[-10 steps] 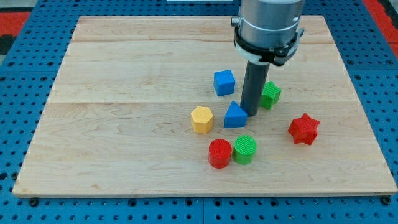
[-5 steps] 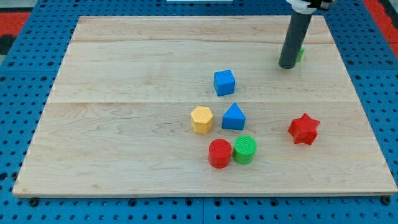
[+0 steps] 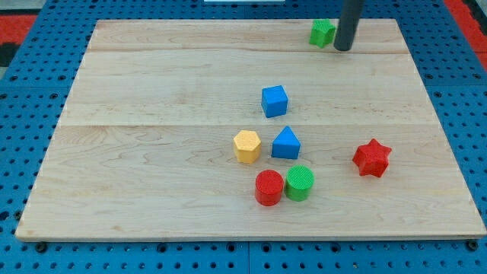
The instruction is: Place the green star diagonally to the top right of blue cube
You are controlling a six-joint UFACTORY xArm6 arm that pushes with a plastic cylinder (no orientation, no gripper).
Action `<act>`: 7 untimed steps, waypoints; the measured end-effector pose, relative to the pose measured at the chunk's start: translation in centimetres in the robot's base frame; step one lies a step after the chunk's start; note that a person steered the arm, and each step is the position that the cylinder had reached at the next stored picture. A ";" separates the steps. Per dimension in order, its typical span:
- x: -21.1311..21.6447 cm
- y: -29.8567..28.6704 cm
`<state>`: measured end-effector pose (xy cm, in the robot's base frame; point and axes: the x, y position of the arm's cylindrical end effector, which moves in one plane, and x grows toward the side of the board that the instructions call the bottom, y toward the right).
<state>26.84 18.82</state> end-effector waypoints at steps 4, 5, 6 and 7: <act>-5.0 -6.4; -7.2 -2.6; -4.9 4.2; 8.8 6.3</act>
